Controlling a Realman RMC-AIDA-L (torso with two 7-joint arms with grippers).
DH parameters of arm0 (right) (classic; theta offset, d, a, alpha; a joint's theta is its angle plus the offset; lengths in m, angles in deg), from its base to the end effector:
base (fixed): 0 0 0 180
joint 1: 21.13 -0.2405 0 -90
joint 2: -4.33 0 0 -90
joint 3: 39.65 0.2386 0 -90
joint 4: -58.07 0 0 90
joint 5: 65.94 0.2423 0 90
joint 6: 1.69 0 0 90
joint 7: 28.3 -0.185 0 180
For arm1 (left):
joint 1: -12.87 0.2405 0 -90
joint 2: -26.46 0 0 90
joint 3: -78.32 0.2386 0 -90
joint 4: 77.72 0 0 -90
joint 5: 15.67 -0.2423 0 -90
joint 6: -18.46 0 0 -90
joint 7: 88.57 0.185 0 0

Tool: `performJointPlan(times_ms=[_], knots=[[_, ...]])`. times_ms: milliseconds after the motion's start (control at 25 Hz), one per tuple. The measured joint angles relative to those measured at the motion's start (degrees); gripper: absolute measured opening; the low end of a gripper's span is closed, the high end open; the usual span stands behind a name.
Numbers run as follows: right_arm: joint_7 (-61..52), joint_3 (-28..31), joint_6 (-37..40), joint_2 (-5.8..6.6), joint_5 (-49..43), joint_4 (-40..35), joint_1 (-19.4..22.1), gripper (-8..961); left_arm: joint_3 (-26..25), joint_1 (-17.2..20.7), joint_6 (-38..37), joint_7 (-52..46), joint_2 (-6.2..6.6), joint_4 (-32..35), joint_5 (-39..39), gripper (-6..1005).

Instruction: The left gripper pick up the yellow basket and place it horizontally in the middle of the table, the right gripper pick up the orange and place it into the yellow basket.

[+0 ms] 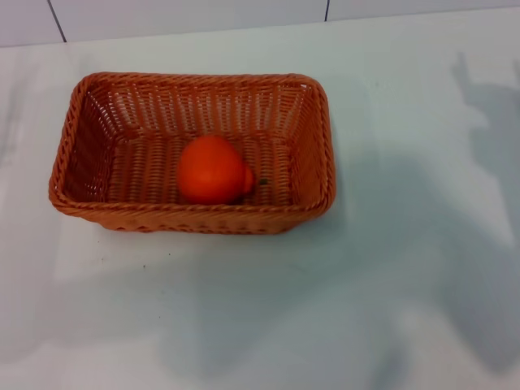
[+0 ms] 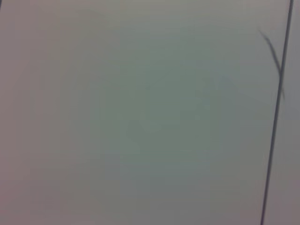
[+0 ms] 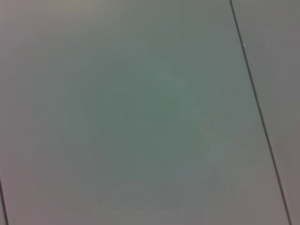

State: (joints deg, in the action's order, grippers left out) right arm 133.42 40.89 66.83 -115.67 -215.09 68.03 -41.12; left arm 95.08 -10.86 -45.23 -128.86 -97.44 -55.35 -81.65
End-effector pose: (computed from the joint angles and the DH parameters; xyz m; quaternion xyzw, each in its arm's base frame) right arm 0.3753 0.3610 0.0284 -0.3162 -0.5588 -0.6759 0.3618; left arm -0.3783 0.3833 0.0659 -0.6143 -0.3084 -0.3525 0.6350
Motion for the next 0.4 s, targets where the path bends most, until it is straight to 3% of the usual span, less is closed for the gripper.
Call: performJointPlan(times_ms=[400], knots=[[0.02, -0.28, -1.41, -0.03, -0.12, -0.03, -0.07, 927, -0.07, 0.59, 0.39, 1.77, 0.06, -0.44, 1.65, 752]])
